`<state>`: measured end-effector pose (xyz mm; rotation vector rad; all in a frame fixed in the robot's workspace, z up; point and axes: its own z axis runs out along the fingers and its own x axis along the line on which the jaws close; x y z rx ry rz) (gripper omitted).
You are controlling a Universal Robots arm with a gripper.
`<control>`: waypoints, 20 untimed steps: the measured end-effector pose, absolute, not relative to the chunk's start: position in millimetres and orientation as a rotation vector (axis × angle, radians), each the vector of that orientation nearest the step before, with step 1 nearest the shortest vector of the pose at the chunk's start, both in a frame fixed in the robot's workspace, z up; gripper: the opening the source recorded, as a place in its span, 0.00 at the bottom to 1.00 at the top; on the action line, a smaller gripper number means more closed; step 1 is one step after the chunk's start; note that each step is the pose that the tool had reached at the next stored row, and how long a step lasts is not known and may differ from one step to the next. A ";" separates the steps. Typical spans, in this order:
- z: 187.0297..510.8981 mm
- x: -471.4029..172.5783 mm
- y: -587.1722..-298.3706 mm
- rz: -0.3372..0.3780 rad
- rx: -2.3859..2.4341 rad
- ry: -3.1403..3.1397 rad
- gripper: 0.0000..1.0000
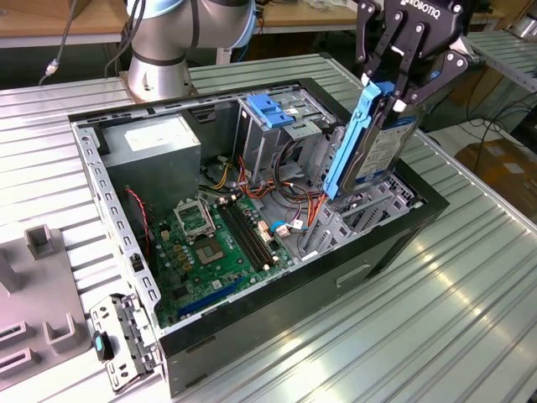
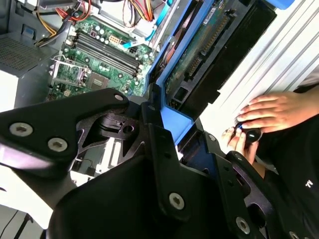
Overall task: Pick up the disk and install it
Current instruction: 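Insert the disk into the insertion slot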
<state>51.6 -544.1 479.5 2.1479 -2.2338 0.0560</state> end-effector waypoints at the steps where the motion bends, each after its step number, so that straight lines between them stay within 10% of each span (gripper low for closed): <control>1: 479.2 52.7 -544.2 0.056 2.148 -2.234 0.37; 20: 463.1 65.3 -548.3 0.043 2.168 -2.227 0.37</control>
